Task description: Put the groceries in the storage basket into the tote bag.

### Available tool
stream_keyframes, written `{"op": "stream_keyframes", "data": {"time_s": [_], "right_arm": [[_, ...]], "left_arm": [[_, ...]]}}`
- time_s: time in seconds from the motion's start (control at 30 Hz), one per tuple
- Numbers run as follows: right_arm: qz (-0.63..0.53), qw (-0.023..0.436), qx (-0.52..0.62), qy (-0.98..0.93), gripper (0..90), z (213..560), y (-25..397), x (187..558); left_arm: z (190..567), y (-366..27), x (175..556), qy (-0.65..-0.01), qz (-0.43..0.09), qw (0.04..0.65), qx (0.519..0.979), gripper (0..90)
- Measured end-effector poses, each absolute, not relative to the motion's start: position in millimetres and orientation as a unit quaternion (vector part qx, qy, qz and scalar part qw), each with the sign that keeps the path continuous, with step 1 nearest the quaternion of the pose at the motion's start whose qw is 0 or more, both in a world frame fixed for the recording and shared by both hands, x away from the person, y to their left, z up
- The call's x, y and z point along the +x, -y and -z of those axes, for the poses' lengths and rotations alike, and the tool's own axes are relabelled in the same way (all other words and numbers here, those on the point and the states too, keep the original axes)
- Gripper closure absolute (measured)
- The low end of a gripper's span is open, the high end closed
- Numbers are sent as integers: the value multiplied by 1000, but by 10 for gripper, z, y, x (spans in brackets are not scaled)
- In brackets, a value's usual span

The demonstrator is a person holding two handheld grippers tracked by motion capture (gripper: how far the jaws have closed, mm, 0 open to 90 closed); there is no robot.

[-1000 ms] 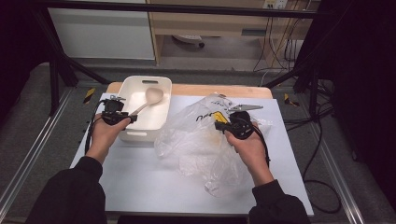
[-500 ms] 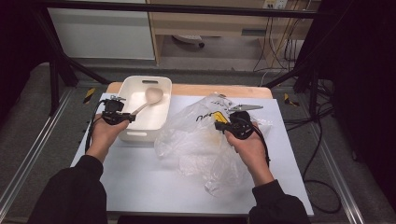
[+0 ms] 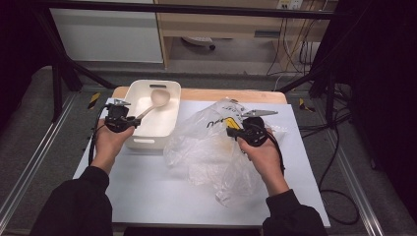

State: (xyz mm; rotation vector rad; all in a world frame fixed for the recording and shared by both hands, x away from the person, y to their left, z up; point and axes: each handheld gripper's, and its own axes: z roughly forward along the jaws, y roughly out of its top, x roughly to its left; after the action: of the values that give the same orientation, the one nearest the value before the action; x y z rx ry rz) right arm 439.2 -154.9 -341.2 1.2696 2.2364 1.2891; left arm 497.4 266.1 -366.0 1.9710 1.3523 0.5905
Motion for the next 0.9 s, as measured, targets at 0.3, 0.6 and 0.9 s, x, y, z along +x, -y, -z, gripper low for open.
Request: {"op": "stream_keyframes", "data": {"time_s": [0.3, 0.6, 0.9], "right_arm": [[-442, 131, 435, -773, 900, 3425, 1531, 4396], [-443, 125, 436, -773, 900, 3438, 1531, 4399], [-443, 125, 434, -775, 900, 3439, 1523, 4397]], "left_arm": [[3403, -2753, 4754, -496, -228, 362, 756, 698], [3273, -2802, 4584, -478, -221, 367, 767, 698], [3206, -2842, 4432, -471, -208, 364, 776, 698]]}}
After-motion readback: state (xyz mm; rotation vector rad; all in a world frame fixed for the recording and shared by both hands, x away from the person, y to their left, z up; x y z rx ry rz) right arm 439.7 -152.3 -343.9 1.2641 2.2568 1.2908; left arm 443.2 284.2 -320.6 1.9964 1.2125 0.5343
